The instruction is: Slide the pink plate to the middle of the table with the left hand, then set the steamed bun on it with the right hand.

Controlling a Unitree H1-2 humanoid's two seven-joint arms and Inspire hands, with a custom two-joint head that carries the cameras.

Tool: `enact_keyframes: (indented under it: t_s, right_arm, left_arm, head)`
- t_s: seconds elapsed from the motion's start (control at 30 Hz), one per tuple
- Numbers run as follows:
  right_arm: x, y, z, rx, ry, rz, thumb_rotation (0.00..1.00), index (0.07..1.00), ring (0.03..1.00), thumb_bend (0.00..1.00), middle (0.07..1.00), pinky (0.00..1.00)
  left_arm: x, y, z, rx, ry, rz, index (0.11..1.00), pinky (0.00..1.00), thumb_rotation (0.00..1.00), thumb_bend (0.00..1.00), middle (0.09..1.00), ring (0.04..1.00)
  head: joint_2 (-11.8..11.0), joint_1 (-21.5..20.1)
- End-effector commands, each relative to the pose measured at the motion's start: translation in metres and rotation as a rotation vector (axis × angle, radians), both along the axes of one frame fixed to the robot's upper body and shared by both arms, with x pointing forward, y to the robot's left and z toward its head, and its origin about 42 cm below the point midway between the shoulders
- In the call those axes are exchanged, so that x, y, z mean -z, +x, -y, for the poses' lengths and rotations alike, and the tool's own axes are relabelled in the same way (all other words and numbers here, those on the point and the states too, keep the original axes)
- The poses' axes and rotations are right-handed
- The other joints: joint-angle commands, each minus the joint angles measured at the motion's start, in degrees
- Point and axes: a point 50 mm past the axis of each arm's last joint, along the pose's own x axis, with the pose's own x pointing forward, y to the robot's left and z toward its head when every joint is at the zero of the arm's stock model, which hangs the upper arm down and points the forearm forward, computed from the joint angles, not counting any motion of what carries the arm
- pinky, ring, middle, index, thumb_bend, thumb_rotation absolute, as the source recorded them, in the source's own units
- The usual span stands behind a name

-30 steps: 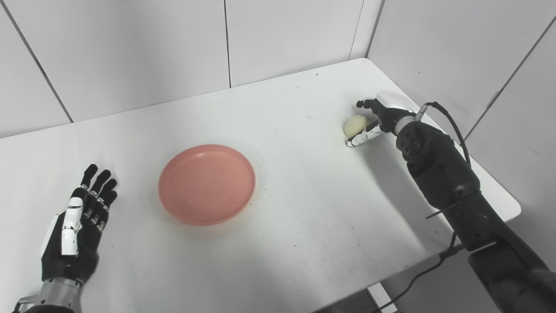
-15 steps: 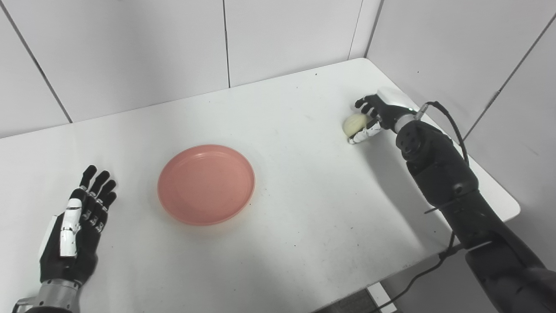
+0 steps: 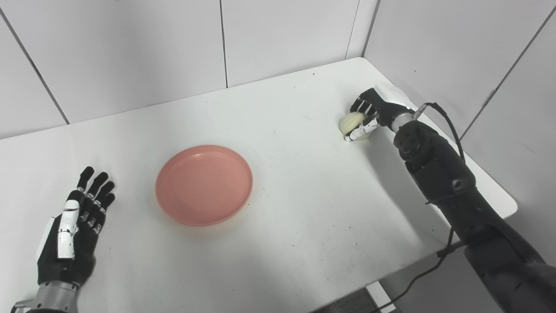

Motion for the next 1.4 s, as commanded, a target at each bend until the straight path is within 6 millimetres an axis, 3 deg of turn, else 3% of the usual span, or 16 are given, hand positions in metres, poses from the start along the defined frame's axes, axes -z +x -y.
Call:
enact_keyframes:
  t_s: [0.0,0.37,0.5,0.7,0.93,1.37]
  right_arm:
    - [-0.030,0.005,-0.001,-0.038,-0.043,0.072,0.13,0.489,0.487,0.51,0.532,0.44]
    - [-0.066,-0.004,-0.024,-0.124,-0.073,0.135,0.12,0.489,0.470,0.50,0.514,0.41]
    - [-0.095,-0.004,-0.051,-0.210,-0.102,0.162,0.12,0.489,0.455,0.50,0.507,0.40]
    - [-0.118,-0.001,-0.085,-0.296,-0.103,0.181,0.12,0.489,0.442,0.50,0.492,0.39]
    - [-0.129,0.007,-0.119,-0.411,-0.072,0.194,0.12,0.489,0.425,0.50,0.492,0.38]
    - [-0.137,0.026,-0.202,-0.636,-0.062,0.174,0.12,0.489,0.429,0.50,0.501,0.37]
  left_arm:
    - [0.028,-0.016,-0.002,-0.002,0.010,-0.150,0.965,0.99,1.00,0.36,0.961,0.960]
    - [0.029,-0.019,0.014,0.000,0.023,-0.159,0.955,0.99,1.00,0.37,0.954,0.959]
    - [0.032,-0.019,0.024,0.013,0.017,-0.160,0.966,1.00,1.00,0.36,0.965,0.970]
    - [0.034,-0.018,0.043,0.018,0.023,-0.166,0.974,1.00,1.00,0.37,0.972,0.973]
    - [0.035,-0.018,0.060,0.010,0.024,-0.181,0.979,1.00,1.00,0.38,0.977,0.971]
    - [0.035,-0.015,0.081,0.005,0.032,-0.182,0.972,1.00,1.00,0.37,0.979,0.982]
  head:
    - [-0.06,0.25]
    - [-0.08,5.22]
    - [-0.19,7.96]
    - [0.67,15.22]
    - [1.31,19.24]
    - [2.11,24.49]
